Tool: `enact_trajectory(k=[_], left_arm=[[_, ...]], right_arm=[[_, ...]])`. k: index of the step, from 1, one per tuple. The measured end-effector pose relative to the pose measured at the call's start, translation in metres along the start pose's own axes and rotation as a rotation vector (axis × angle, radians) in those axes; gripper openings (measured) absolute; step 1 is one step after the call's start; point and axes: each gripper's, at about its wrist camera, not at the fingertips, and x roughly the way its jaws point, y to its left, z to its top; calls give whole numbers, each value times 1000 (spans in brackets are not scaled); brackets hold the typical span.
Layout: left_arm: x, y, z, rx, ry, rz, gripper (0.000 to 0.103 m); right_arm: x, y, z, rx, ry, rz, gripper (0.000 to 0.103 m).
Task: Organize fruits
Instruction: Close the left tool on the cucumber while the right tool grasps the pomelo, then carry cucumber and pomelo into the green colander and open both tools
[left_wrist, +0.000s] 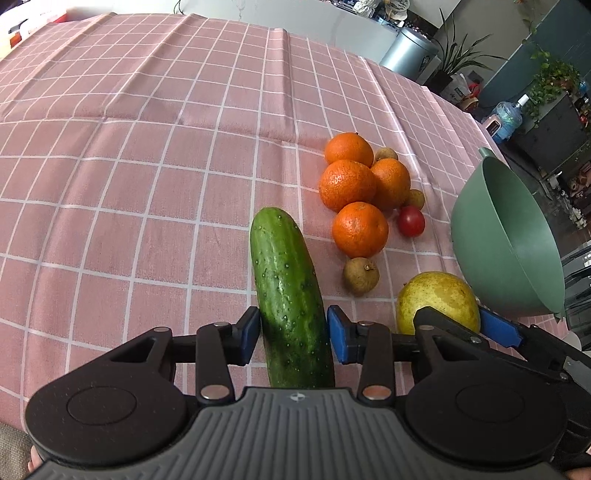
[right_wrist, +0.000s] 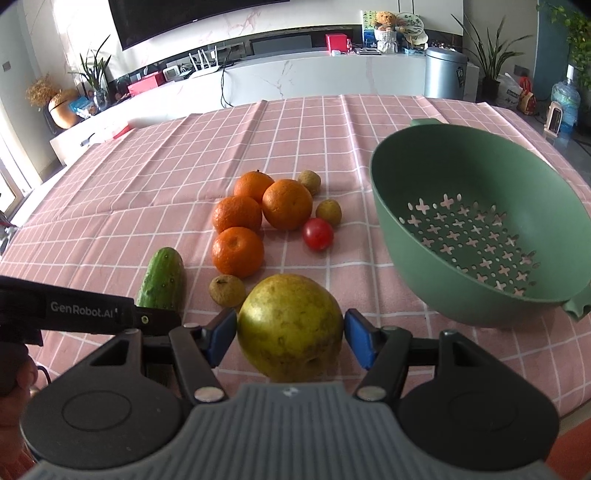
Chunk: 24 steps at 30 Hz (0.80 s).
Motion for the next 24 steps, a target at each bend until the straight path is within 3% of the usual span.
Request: enact_trajectory(k=[5,11,24], left_arm=[[1,-2,0,21,-15,11,45],[-6,-8,-5,56,-47,-2,43],[-64,-67,-5,170,-191,-105,42]], right_arm=[[8,-7,0,46,30,57,61],[5,-4,-1,36,28,48,60],[-66,-25,4,41,-115,47,60]])
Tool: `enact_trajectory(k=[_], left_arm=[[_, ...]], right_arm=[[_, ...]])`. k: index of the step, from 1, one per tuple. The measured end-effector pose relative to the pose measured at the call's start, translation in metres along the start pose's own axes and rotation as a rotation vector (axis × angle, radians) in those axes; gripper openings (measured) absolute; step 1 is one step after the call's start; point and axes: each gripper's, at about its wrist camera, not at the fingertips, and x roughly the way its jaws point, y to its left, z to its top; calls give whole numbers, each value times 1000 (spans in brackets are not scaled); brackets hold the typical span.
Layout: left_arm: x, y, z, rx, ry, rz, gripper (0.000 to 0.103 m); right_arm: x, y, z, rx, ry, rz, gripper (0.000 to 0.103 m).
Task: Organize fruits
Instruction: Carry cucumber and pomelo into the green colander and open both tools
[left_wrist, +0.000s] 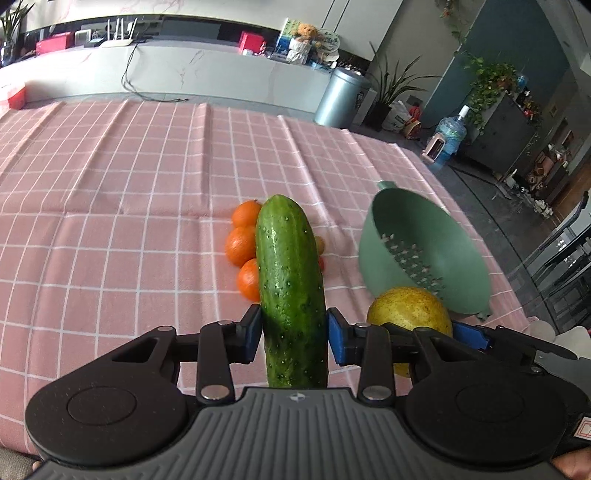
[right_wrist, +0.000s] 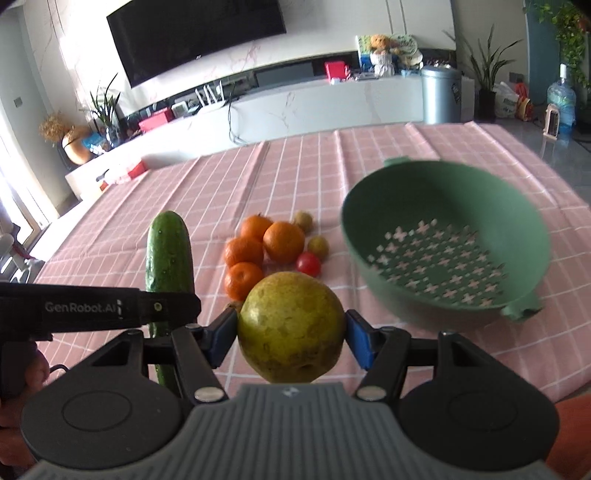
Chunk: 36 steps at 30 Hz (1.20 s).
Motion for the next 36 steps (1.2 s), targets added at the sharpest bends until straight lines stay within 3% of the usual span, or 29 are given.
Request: enact_trajectory(k=[8,15,20,26,36], left_arm=[[-8,-65,44,112,-96,-110,42],[31,-116,78,185,-109,-159,42],[68,-131,82,234,-48,-138,42],[107,-133,75,261,44,-94,42],[137,-125,65,267,137,-72,41]], right_arm=[[-37,-31,30,-48,-105,-88,60],[-39,-66,53,-64,-123,-145,60],[-15,-81,62,-128,-63,-172,60],[24,-95,64,-204,68,-158,60],[54,-104,58,-241,189,-141,60]])
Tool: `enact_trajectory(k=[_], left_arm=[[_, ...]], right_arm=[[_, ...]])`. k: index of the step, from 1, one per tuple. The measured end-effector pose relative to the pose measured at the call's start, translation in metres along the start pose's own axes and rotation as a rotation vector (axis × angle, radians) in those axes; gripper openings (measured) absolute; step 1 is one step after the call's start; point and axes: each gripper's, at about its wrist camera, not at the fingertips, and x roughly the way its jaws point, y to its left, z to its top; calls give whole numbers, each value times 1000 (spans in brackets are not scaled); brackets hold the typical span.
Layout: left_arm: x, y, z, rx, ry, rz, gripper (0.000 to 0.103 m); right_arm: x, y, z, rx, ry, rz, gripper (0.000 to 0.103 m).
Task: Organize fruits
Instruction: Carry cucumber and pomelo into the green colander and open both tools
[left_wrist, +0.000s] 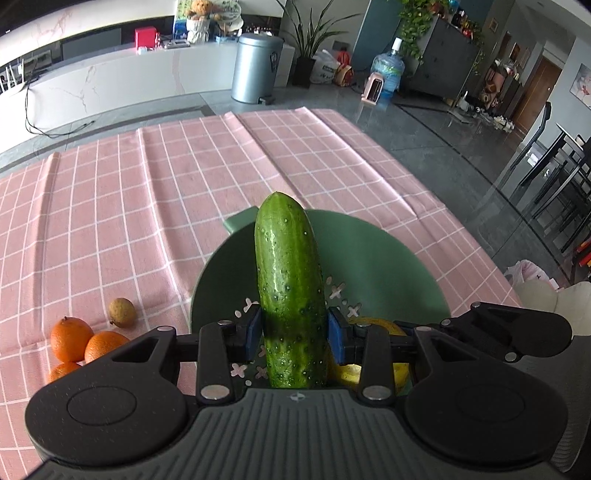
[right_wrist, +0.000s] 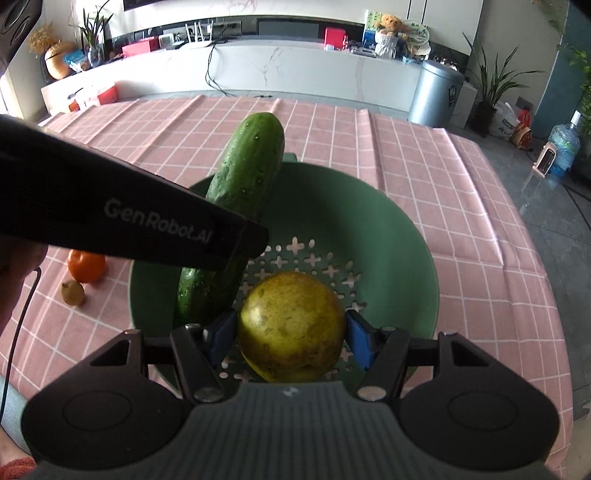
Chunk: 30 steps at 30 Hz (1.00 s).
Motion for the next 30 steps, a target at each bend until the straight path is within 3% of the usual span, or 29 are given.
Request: enact_trajectory(k=[12,18,21,23,28,30], left_arm=[[15,5,-1,-11,47,15,42],[20,11,0,-52,79,29,44],[12,11,0,-45,51,28,55],[4,10,1,-46,37,35,55],[-27,6,0,-28,-30,37,55],[-43,5,-2,-13,-61,48,60]], right_arm=[[10,-3,-6,29,63,40,60],[3,-2,3,16,39,24,61],[-4,1,4,5,31,8,62],[-10,3,5,6,22,-4,67],[-34,7,2,32,-35,-35,67],[-43,7,0,67,-66,-37,67]])
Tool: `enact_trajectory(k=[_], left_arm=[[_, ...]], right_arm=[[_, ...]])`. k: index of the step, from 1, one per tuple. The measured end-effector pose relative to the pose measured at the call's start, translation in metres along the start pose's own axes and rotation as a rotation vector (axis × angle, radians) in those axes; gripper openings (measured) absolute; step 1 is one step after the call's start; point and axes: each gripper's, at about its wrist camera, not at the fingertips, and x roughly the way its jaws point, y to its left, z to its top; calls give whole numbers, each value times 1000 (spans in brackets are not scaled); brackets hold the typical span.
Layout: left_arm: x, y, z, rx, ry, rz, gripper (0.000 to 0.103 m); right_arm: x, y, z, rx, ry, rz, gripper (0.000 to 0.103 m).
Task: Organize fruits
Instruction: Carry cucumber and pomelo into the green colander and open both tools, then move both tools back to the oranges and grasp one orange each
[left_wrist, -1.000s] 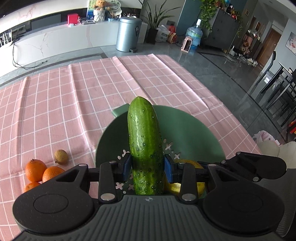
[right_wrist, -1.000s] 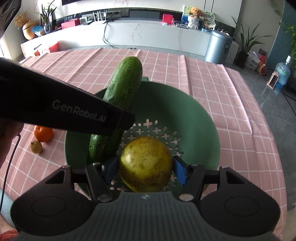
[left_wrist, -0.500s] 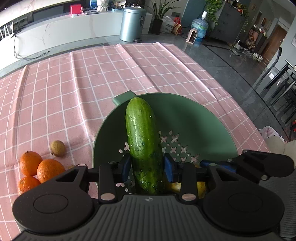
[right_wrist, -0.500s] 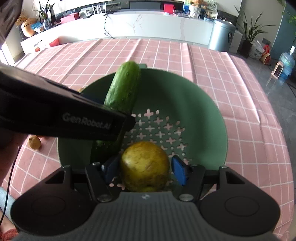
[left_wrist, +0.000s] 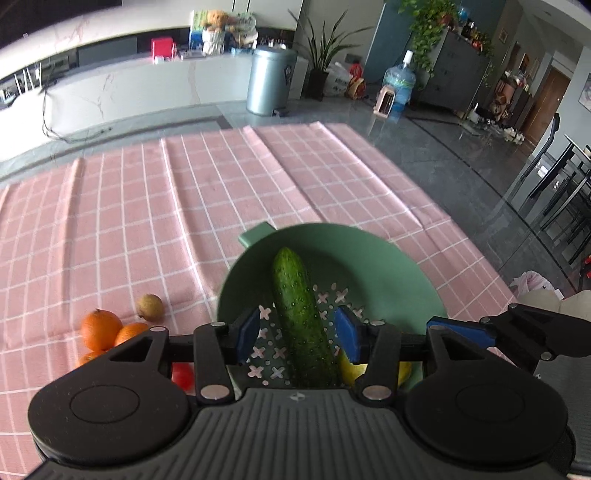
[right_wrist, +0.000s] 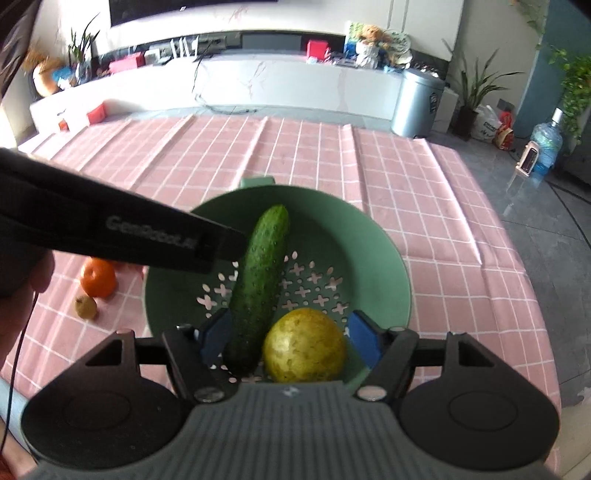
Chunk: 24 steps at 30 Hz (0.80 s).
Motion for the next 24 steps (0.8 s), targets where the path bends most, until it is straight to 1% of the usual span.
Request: enact_trajectory(k=[2,7,10,13,16,19,24], left_arm=[[-18,0,-2,24,-29,24,63],[-56,6,-14,114,-75,85,63],[-74,18,-22,130,-89,154,63],[-84,34,-32,137,-83,181,63],[-90,54,-43,114,-64,182,63],[-90,72,-53,80,-37,165,63],[-80,97,-65,23,-7,113,63]], right_arm=[[-12,3,-2,40,-34,11,67],[-37,21,-12,122,-108,39,67],[-49,35,-19,170,-144,79,67],[-55,51,-26,212,-168,121,67],[-56,70,-33,224,-180,146,67],[-55,90,-37,187,-185,143,67],[-41,109,-37,161,-146,152,66]])
